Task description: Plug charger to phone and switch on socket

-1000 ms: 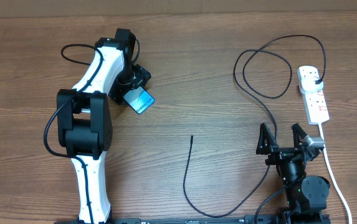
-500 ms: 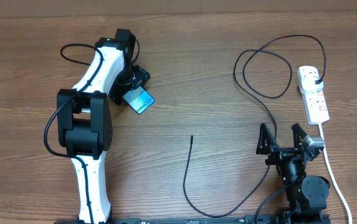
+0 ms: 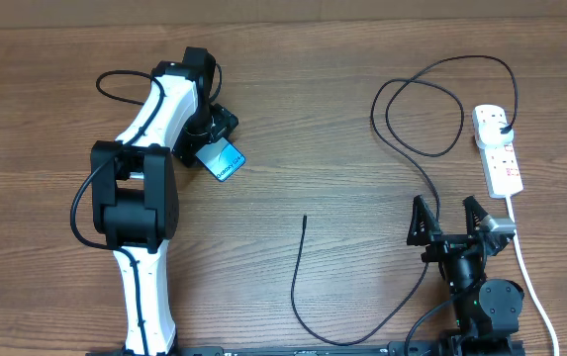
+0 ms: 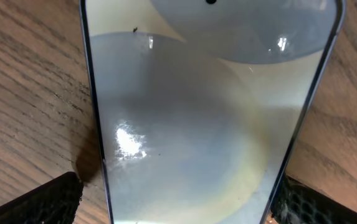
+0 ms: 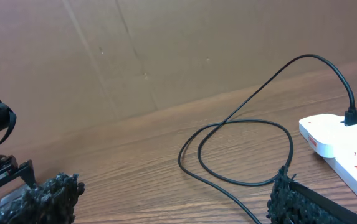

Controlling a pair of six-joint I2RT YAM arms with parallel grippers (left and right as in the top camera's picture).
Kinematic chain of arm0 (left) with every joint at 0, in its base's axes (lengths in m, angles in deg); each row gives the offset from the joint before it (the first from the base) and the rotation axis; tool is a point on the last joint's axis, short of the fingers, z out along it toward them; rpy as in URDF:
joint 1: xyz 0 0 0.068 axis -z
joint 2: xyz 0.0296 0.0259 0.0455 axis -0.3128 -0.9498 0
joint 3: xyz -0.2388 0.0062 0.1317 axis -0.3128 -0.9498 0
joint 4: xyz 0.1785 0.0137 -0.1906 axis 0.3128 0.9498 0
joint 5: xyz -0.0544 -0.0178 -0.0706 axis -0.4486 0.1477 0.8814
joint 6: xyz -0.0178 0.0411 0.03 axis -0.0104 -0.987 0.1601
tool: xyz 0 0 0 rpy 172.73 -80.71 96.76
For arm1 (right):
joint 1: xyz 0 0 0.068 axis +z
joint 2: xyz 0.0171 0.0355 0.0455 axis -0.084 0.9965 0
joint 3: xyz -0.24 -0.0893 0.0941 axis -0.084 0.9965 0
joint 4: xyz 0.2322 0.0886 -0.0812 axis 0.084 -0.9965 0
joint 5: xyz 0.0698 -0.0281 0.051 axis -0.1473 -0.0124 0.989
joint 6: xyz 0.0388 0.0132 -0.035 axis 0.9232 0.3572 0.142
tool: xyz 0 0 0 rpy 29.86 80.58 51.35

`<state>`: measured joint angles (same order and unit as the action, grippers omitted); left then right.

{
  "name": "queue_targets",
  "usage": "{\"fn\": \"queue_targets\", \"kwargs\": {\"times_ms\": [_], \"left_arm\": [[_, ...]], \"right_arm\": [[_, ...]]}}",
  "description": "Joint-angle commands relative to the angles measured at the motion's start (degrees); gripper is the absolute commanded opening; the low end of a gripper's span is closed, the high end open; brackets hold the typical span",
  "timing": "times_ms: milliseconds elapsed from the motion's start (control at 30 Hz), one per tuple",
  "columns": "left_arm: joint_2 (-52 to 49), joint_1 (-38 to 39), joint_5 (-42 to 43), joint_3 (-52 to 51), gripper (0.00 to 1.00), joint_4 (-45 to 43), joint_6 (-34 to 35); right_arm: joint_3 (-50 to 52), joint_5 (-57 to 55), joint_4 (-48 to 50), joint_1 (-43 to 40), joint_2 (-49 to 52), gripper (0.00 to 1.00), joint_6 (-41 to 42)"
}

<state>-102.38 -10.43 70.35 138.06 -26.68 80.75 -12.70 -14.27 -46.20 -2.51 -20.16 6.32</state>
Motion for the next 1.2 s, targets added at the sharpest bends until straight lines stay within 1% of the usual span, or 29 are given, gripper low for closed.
{"fn": "queue_targets", "kwargs": {"times_ms": [0, 700, 900, 1167], "left_arm": [[-1.3, 0.1, -0.7, -0.9, 1.0, -0.2, 0.8], [-1.4, 0.1, -0.8, -1.0, 0.99, -2.1, 0.8], [-1.5, 0.1, -0.6, -2.9, 0.99, -4.2, 0.9], [-1.5, 0.1, -0.5, -3.8, 1.0, -4.3, 1.7]], "right_arm": [[0.6, -0.8, 0.3, 0.3, -0.6, 1.0, -0.3], [0.6, -0.8, 0.3, 0.3, -0.6, 1.0, -0.3], [0.6, -0.8, 0.3, 0.3, -0.6, 1.0, -0.3], [0.6, -0.8, 0.3, 0.3, -0.6, 1.0, -0.3]]}}
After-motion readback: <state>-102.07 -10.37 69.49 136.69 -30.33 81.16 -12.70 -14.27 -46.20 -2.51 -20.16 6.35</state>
